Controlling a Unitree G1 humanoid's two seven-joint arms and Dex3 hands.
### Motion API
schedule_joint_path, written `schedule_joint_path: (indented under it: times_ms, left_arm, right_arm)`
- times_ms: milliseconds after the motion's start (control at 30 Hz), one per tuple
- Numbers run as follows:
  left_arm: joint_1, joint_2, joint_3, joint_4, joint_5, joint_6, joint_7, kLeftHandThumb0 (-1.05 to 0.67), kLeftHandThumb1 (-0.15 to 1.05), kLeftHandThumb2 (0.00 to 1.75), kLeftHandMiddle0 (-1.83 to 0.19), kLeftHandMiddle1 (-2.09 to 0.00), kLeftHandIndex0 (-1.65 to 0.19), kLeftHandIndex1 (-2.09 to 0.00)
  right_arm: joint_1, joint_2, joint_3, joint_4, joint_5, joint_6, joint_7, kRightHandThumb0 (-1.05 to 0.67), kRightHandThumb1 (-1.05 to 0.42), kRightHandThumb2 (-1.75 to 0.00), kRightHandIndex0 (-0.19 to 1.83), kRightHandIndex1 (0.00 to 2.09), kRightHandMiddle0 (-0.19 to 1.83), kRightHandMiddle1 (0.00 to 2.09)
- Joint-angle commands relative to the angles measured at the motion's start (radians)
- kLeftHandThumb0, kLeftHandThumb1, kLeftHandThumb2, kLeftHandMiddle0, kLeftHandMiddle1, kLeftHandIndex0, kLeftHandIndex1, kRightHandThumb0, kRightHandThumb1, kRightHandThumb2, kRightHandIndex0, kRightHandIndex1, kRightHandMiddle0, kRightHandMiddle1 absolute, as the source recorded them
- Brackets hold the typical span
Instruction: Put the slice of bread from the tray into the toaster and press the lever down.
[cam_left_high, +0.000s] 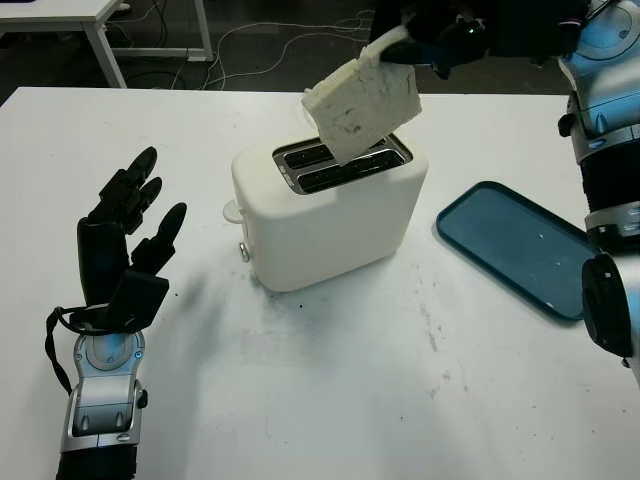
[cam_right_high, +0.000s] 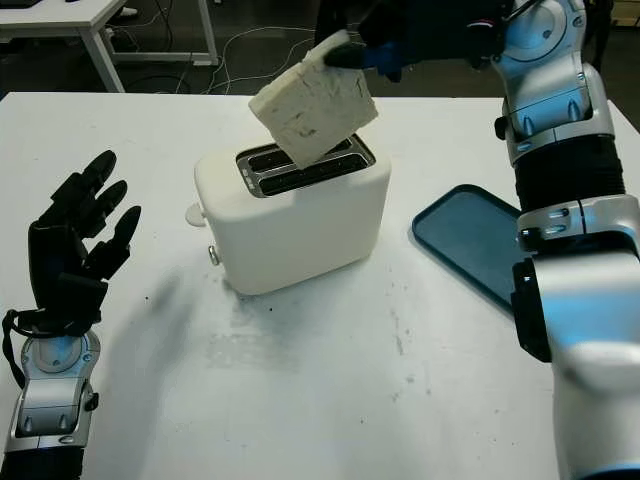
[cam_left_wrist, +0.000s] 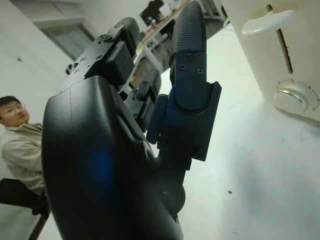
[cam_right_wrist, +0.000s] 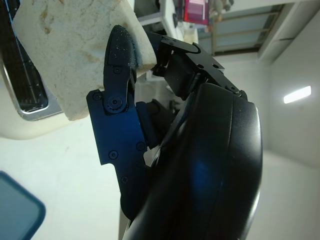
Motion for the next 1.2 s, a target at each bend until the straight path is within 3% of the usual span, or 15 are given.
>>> schedule_joint_path:
  times_ms: [0, 233, 733, 1167]
  left_arm:
    - [0.009, -0.003, -0.002, 0.002, -0.006, -0.009, -0.002, -0.7, 0.92, 0.24, -0.58, 0.0, -0.49, 0.0]
    - [0.009, -0.003, -0.004, -0.004, 0.01, -0.004, 0.006, -0.7, 0.92, 0.25, -0.6, -0.01, -0.5, 0.0]
    - [0.011, -0.005, -0.007, -0.004, 0.019, -0.004, 0.013, -0.69, 0.92, 0.25, -0.6, -0.01, -0.5, 0.0]
    - [0.011, -0.007, -0.004, 0.005, 0.01, -0.019, 0.01, -0.7, 0.92, 0.24, -0.6, -0.01, -0.5, 0.0]
  right_arm:
    - [0.001, 0.014, 0.008, 0.026, -0.009, -0.028, -0.018, -0.53, -0.92, -0.52, 1.07, 1.75, 0.86, 1.75]
    - [-0.007, 0.048, 0.027, 0.123, -0.01, -0.086, -0.017, -0.6, -0.92, -0.52, 1.05, 1.75, 0.84, 1.75]
    - [0.004, 0.112, 0.004, 0.135, 0.046, -0.076, -0.001, -0.57, -0.92, -0.51, 1.15, 1.75, 0.94, 1.75]
    - [0.049, 0.091, -0.029, 0.239, 0.043, -0.111, -0.035, -0.53, -0.92, -0.51, 1.06, 1.75, 0.86, 1.75]
